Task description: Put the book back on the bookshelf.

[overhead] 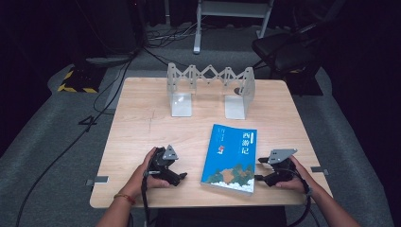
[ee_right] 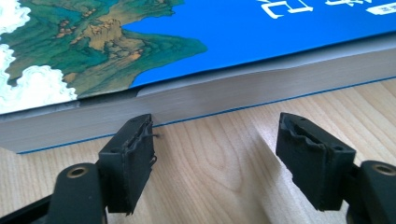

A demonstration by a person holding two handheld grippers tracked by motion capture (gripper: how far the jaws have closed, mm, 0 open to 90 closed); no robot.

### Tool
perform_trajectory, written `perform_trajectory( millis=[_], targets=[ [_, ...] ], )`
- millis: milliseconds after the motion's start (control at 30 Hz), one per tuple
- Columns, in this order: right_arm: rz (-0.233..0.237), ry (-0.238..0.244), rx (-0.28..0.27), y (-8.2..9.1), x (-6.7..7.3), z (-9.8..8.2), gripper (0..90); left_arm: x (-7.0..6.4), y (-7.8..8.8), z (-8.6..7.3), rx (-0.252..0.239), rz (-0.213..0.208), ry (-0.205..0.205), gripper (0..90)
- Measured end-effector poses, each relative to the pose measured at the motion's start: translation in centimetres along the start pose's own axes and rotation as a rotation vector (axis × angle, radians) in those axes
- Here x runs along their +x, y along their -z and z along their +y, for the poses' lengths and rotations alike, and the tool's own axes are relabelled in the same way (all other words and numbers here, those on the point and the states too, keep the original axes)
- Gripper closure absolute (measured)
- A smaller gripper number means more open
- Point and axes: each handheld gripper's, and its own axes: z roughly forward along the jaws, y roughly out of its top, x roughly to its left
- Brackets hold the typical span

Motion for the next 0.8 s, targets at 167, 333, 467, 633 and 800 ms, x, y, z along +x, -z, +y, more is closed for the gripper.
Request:
perform_trajectory(
  millis=[167, 333, 467, 633, 800],
  targets=[
    [-0.007, 0.003, 0.003, 0.06, 0.17, 0.04, 27.8, 0.01, 0.00, 0.01, 0.000, -0.001, -0.001, 0.5],
    [0.016, -0.035, -0.022, 0.31, -0.06, -0.04, 27.8, 0.01, 0.00, 0.01, 0.001, -0.001, -0.001, 0.4],
    [0.004, -0.026, -0.021, 0.44, 0.06, 0.09, 27.9, 0.04, -0.01, 0.02, 0.001, -0.002, -0.002, 0.4],
    [0.012, -0.042, -0.034, 0.63, 0.00, 0.17, 28.0, 0.04, -0.01, 0.02, 0.001, -0.002, -0.003, 0.4],
    [0.019, -0.009, -0.013, 0.58, 0.44, 0.26, 30.1, 0.03, -0.01, 0.02, 0.001, -0.002, -0.003, 0.4]
  ],
)
